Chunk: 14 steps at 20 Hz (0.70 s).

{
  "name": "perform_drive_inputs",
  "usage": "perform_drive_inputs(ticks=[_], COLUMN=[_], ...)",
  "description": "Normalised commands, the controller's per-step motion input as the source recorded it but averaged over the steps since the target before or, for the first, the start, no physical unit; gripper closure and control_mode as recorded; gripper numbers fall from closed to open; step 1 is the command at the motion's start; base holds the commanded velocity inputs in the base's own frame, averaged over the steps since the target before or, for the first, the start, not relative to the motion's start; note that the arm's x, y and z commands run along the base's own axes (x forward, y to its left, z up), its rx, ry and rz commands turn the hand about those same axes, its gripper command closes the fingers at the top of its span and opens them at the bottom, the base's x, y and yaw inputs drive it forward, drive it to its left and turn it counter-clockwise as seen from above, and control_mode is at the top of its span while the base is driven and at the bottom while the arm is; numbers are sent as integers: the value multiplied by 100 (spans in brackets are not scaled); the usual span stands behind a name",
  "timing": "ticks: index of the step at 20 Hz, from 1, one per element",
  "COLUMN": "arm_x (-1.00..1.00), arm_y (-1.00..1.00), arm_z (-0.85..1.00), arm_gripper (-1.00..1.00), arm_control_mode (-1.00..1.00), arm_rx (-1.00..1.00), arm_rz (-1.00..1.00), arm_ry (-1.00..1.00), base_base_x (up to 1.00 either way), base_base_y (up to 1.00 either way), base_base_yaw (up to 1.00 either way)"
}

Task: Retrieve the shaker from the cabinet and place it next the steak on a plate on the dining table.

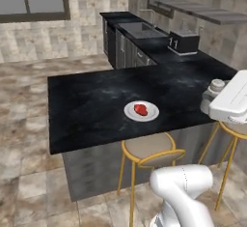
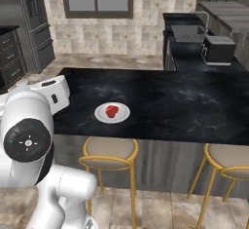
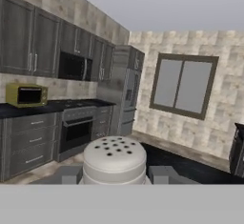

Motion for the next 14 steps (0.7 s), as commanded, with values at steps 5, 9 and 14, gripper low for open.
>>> perform_drive_inputs(ticks=[5,9,14], arm_x=[0,0,0], arm_y=[0,0,0], arm_z=[0,0,0], arm_gripper=[100,100,100], arm_control_mode=[100,100,100], arm_rx=[0,0,0], arm_rz=[0,0,0], arm_ry=[0,0,0], base_base_x=[27,7,89], base_base_y=[-46,-75,-4], base_base_yaw=[27,2,-3])
